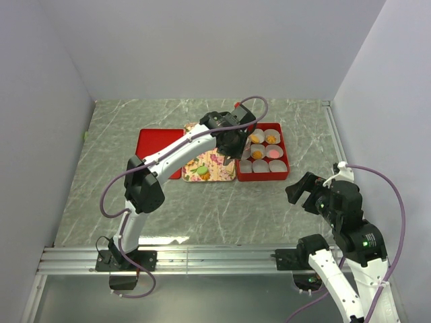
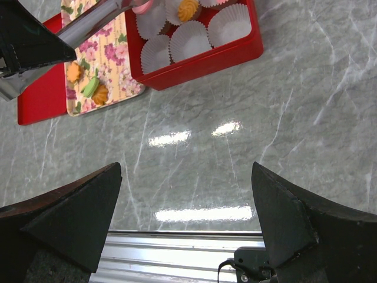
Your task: Pack the cookies
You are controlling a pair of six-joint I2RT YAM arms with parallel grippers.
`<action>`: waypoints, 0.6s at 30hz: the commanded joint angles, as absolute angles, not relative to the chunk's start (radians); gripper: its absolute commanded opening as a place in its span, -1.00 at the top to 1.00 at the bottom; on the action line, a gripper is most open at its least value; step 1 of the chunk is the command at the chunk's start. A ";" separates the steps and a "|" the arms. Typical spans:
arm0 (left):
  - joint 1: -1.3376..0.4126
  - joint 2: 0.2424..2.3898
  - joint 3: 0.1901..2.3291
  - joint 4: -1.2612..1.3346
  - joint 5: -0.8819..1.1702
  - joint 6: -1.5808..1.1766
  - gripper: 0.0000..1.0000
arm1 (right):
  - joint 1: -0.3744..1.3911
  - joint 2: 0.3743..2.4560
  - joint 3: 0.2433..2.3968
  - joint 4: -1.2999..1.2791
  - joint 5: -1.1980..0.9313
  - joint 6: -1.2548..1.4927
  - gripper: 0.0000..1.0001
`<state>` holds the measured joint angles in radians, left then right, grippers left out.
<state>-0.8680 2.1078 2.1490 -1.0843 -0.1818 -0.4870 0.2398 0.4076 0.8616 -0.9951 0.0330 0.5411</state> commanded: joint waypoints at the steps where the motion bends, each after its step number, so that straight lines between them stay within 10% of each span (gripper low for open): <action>1: -0.870 2.108 2.197 -1.091 -0.213 -0.469 0.10 | 0.247 0.410 0.859 -0.962 0.037 0.531 -0.95; 18: -0.871 2.103 2.227 -1.109 -0.221 -0.462 0.05 | 0.247 0.399 0.859 -0.966 0.048 0.538 -0.95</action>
